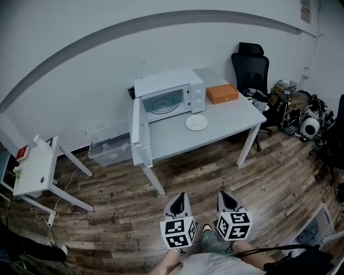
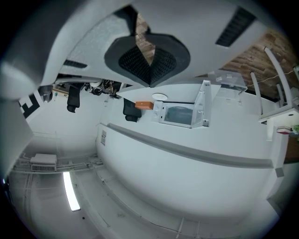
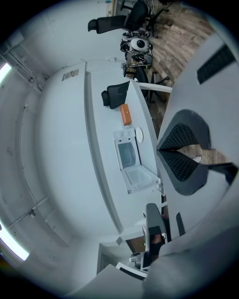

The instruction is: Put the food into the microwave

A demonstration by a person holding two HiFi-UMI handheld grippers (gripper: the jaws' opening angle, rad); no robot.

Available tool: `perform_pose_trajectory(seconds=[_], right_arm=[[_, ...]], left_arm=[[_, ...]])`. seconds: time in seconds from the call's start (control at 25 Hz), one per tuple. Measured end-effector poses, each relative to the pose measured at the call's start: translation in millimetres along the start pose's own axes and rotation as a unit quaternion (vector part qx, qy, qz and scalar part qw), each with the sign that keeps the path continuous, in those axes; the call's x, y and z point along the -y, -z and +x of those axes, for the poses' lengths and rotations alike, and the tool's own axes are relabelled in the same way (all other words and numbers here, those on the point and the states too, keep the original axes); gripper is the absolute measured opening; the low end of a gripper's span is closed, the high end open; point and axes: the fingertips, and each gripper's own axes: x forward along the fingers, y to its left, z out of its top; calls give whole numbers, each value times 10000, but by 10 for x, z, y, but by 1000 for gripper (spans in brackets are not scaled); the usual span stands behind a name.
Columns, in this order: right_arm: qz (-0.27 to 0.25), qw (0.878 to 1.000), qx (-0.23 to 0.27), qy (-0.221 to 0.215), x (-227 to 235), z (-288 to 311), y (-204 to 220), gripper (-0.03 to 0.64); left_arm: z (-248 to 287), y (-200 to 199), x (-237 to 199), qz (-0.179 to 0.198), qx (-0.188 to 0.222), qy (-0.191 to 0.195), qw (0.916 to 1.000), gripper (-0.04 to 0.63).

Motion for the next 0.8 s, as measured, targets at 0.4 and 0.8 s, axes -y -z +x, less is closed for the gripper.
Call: perform_pose_trajectory(seconds=[0.4, 0.8], right_arm=[[-71, 9998, -125, -99, 172, 428, -220, 17], [-210, 9993, -119, -286, 369, 824, -495, 17]], left_arm=[[453, -140, -46, -137, -48, -97, 9998, 2], [900, -325, -69, -214, 18, -305, 9993, 2]])
